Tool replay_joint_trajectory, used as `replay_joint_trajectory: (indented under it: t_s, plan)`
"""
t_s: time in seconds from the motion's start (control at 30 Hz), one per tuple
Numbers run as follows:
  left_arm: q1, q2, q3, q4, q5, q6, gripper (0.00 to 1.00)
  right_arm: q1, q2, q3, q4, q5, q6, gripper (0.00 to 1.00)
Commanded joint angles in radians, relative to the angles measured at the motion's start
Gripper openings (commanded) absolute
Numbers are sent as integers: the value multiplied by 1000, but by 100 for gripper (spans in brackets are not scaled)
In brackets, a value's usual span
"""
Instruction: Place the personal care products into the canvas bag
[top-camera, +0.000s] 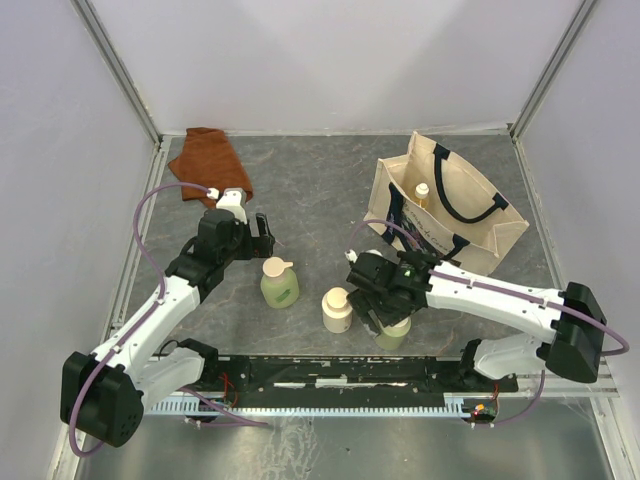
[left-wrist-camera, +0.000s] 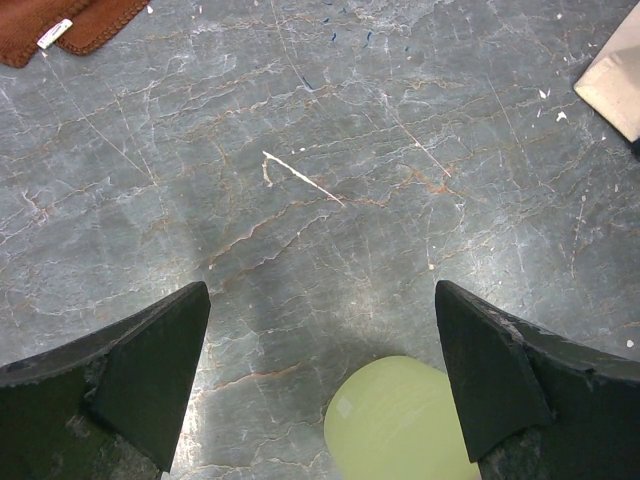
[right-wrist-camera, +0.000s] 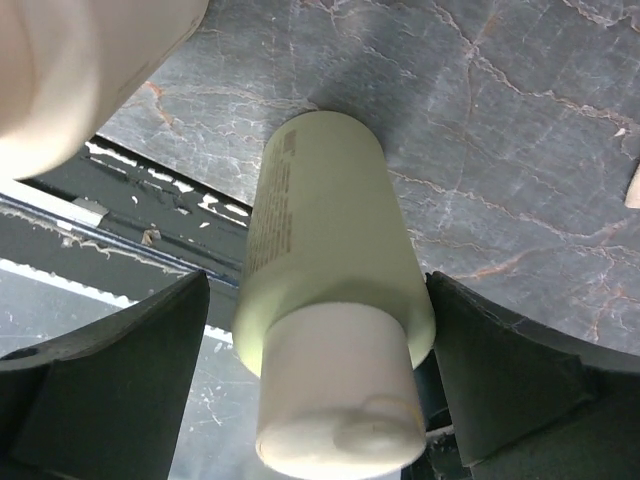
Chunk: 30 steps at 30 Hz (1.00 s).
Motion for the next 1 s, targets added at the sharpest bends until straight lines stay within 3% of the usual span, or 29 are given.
replay_joint_trajectory:
  t_s: [0.0,0.07,0.2,0.27,0.5,0.7,0.97]
  plan:
    - [-6,-18,0,41,-8,18,100,10,16,-32,89,5,46,96]
    - [-5,-18,0,40,-8,18,100,11,19,-41,99,11,52,94]
    - [-6,-15,0,40,-8,17,100,12,17,-57,102,9,64,77]
    - [-5,-15,0,40,-8,17,100,11,14,-64,96,11,69,75]
    - [-5,-15,-2,40,-9,17,100,11,-15,-65,46,33,81,43]
    - [-7,-14,-2,41,-5,14,100,12,-64,-6,-30,91,99,24]
    - [-5,-12,-2,42,-2,9,100,10,-33,204,-96,237,49,11]
